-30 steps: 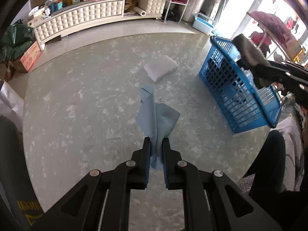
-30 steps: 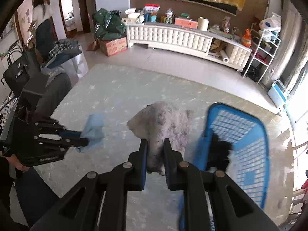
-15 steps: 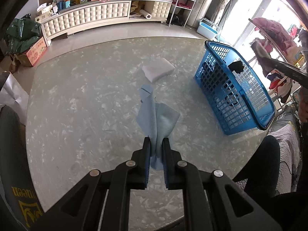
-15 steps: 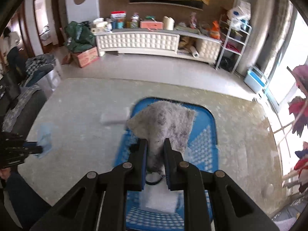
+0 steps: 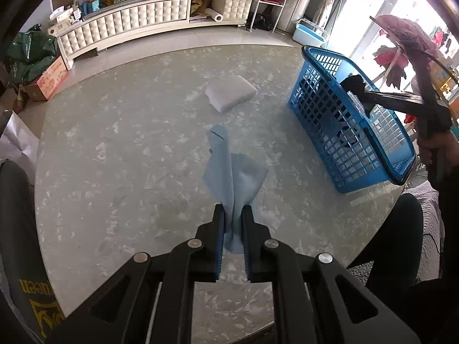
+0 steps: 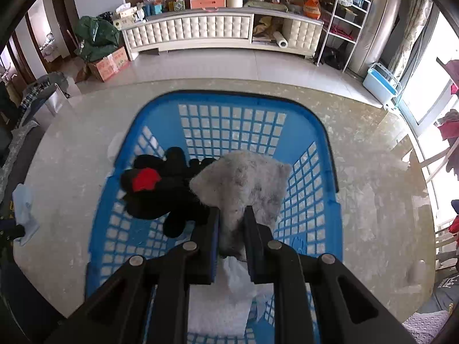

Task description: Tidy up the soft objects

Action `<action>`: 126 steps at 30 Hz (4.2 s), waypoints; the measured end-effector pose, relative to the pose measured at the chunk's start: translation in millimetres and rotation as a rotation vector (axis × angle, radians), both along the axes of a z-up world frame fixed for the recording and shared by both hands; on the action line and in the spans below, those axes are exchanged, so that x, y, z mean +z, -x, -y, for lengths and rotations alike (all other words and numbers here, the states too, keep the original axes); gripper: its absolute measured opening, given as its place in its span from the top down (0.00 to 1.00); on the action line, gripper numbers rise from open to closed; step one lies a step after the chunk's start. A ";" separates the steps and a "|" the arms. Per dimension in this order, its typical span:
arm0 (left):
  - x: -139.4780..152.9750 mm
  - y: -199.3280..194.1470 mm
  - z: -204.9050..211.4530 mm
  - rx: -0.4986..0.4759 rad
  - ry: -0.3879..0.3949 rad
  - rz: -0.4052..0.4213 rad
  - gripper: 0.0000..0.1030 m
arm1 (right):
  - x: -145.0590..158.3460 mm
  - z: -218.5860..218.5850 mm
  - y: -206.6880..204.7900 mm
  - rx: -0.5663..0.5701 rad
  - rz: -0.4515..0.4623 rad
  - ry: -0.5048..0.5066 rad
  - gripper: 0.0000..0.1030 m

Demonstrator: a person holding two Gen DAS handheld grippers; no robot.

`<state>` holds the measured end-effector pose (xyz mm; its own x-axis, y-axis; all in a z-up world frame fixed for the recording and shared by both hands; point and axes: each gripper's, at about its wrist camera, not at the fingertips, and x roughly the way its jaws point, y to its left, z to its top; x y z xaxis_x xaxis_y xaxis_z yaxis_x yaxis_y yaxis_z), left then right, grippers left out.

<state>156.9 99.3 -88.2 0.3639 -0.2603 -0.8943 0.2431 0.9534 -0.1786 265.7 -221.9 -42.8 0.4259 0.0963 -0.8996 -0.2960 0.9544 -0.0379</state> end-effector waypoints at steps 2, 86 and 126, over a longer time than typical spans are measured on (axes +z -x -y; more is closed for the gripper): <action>-1.2 -1.0 1.6 -0.003 0.002 0.001 0.90 | -4.1 -0.1 -5.8 -0.006 -0.006 0.014 0.86; 4.7 -52.4 265.6 -0.451 -0.071 0.007 0.90 | 15.5 111.1 87.5 -0.077 0.012 -0.114 0.00; 40.1 -32.9 241.4 -0.395 -0.126 0.113 0.18 | 45.7 98.3 108.7 -0.069 0.053 -0.146 0.00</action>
<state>189.8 -142.1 -48.2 0.3558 -0.2908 -0.8882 0.6050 0.7960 -0.0183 157.0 -320.2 2.9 0.4826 0.1935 -0.8542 -0.2312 0.9688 0.0888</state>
